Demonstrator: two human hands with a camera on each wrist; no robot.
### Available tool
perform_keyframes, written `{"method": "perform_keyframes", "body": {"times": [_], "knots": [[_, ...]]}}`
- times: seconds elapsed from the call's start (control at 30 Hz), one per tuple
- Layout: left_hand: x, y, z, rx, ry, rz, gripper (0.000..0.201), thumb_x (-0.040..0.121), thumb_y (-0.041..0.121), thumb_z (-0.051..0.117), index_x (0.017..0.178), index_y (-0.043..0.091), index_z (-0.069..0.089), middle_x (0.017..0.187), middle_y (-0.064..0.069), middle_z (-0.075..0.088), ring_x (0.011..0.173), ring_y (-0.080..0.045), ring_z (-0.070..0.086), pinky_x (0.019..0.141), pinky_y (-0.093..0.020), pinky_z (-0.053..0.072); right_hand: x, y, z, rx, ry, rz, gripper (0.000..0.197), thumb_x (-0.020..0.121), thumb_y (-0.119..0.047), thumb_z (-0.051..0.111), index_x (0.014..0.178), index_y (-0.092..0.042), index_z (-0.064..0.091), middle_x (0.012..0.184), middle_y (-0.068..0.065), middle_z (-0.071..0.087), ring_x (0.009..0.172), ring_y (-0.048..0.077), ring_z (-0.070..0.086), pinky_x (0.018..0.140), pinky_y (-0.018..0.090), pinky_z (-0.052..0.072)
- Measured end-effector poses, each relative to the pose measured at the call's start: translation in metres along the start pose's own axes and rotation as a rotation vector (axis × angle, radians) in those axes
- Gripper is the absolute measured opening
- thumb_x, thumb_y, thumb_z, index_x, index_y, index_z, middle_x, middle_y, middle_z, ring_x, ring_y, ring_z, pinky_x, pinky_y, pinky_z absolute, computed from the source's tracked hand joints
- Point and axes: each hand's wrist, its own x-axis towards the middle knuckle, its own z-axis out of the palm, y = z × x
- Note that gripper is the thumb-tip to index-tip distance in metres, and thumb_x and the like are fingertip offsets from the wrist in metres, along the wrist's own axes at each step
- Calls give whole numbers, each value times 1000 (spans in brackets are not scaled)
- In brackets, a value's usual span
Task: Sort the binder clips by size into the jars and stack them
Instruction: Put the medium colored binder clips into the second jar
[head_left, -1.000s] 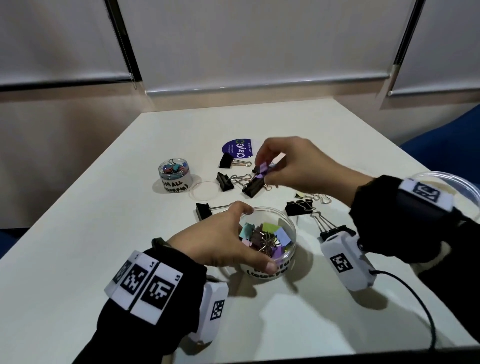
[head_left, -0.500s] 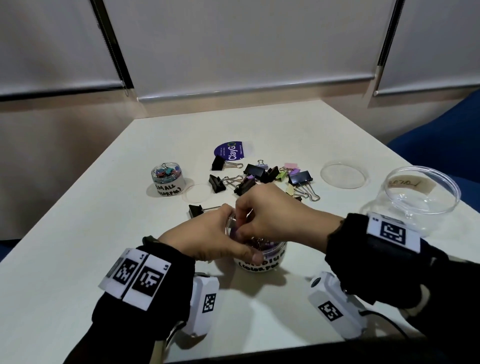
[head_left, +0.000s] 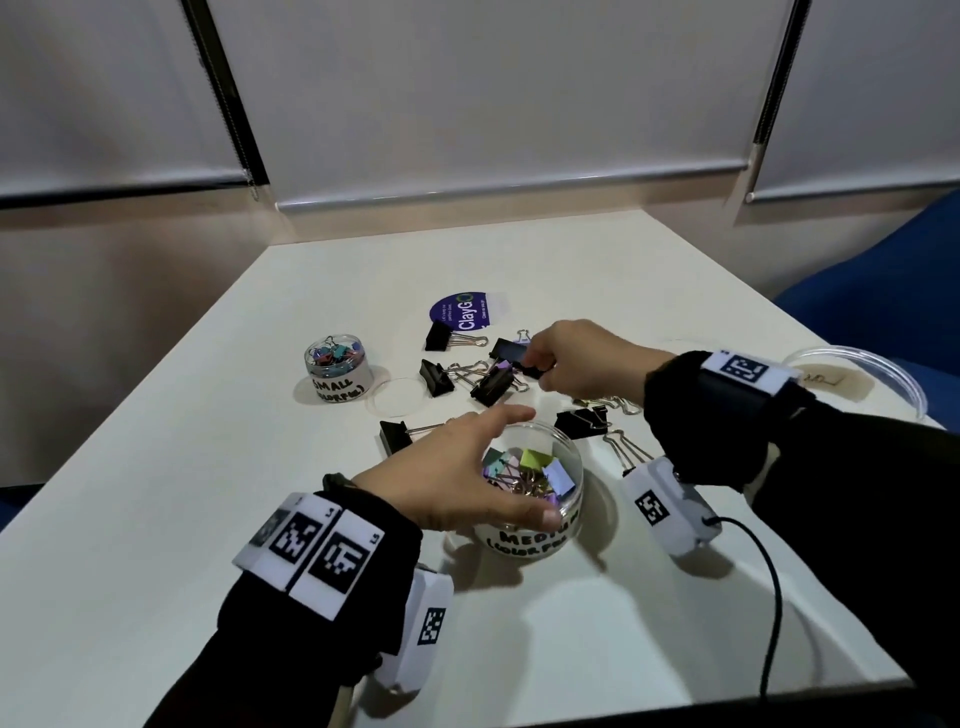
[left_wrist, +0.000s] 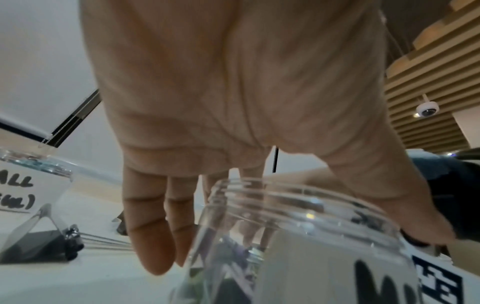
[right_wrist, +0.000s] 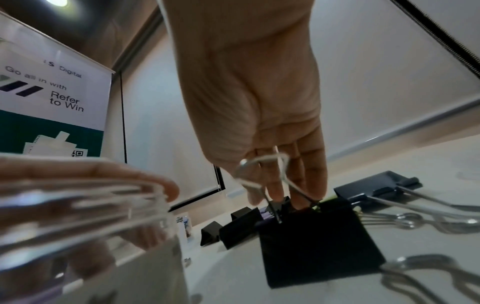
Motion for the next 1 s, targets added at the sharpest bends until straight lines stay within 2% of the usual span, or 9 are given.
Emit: {"method": "perform_keyframes", "body": {"times": [0.13, 0.33, 0.47, 0.53, 0.63, 0.8, 0.87, 0.93, 1.0], "knots": [[2, -1, 4, 2, 43, -18, 97, 62, 53, 83, 142, 49, 29, 136, 9, 43, 111, -11, 55, 98, -30, 46, 8, -7, 7, -107, -186, -64, 60, 90, -1, 42, 146, -22, 38, 146, 5, 45, 129, 23, 46, 86, 21, 36], [2, -2, 5, 4, 68, -48, 97, 61, 56, 83, 141, 49, 28, 137, 6, 42, 113, -12, 55, 99, -32, 47, 18, -7, 16, 102, -197, -97, 60, 87, 2, 41, 139, -27, 48, 134, -4, 57, 109, 15, 56, 81, 24, 47], [2, -1, 3, -8, 53, -62, 96, 61, 53, 84, 140, 48, 29, 127, 10, 43, 111, -10, 56, 98, -32, 48, 16, -3, 11, 2, -185, -86, 65, 89, 2, 36, 148, -24, 32, 142, 4, 48, 121, 22, 50, 78, 22, 37], [1, 0, 3, -22, 48, -61, 96, 61, 52, 84, 139, 49, 30, 125, 11, 43, 109, -10, 58, 97, -33, 49, 14, -1, 13, -83, -280, -93, 58, 89, 0, 38, 141, -24, 43, 136, 4, 52, 115, 24, 53, 76, 26, 40], [2, -1, 3, -29, 49, -61, 96, 59, 53, 85, 138, 51, 30, 126, 11, 44, 107, -10, 59, 96, -34, 50, 12, 0, 13, -81, -262, -94, 35, 94, -10, 45, 121, -21, 64, 125, 0, 62, 109, 21, 58, 85, 30, 45], [2, -3, 3, -25, 39, -70, 98, 55, 57, 84, 137, 54, 29, 126, 11, 43, 111, -10, 56, 96, -33, 50, 6, 3, 15, -100, -147, -90, 14, 82, -12, 62, 84, -6, 74, 85, 10, 72, 80, 23, 65, 59, 26, 42], [3, -3, 3, -23, 30, -71, 101, 51, 62, 82, 136, 55, 28, 128, 11, 43, 112, -10, 56, 95, -34, 51, 4, 7, 15, -133, -111, -84, 11, 77, -14, 67, 79, -5, 74, 79, 11, 72, 73, 22, 63, 56, 27, 44], [3, -4, 3, -31, 29, -71, 102, 47, 63, 80, 134, 57, 28, 128, 12, 43, 112, -10, 56, 95, -33, 52, 6, 9, 12, -122, -81, -92, 15, 79, -13, 66, 91, -6, 73, 91, 11, 72, 86, 23, 64, 71, 33, 52], [3, -4, 3, -38, 29, -69, 103, 45, 65, 79, 133, 59, 27, 128, 13, 42, 112, -9, 56, 96, -32, 51, 9, 7, 10, -114, -120, -105, 36, 85, -10, 58, 121, -12, 63, 118, 8, 65, 106, 24, 59, 86, 36, 52]]}}
